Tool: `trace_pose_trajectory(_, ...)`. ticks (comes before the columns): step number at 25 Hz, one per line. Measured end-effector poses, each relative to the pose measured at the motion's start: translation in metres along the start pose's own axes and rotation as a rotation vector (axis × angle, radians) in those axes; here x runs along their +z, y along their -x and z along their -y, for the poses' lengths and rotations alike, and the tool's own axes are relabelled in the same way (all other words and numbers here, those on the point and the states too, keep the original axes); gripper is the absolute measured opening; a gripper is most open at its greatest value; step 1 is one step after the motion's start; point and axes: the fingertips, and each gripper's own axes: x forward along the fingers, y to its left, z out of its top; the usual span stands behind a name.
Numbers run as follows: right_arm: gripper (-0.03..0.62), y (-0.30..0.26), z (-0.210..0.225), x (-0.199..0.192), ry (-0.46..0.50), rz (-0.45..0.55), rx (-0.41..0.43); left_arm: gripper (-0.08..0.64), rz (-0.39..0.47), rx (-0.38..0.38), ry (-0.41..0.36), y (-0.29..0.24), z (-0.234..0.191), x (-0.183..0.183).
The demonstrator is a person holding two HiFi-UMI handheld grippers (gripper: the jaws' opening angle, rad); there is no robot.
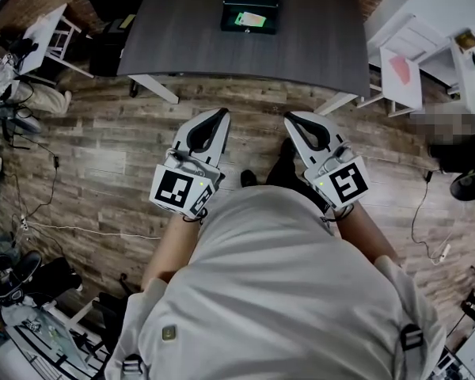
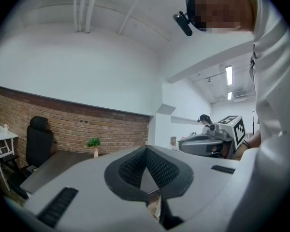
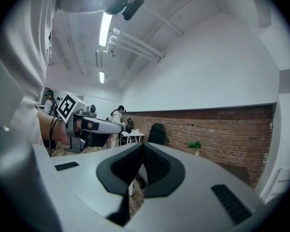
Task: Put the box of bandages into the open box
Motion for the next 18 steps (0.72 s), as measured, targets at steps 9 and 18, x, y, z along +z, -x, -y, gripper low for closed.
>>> trace_pose_trajectory(9, 0.021, 0.0, 0.004, 0.006, 0.05, 0.032, 0.016, 0.015, 0.002, -0.017, 0.007, -0.004, 0.003, -0.001)
trace_pose_trajectory(18, 0.021, -0.002, 0.013, 0.005, -0.005, -0.001, 0.004, 0.015, -0.002, -0.021, 0.012, -0.016, 0.002, -0.002)
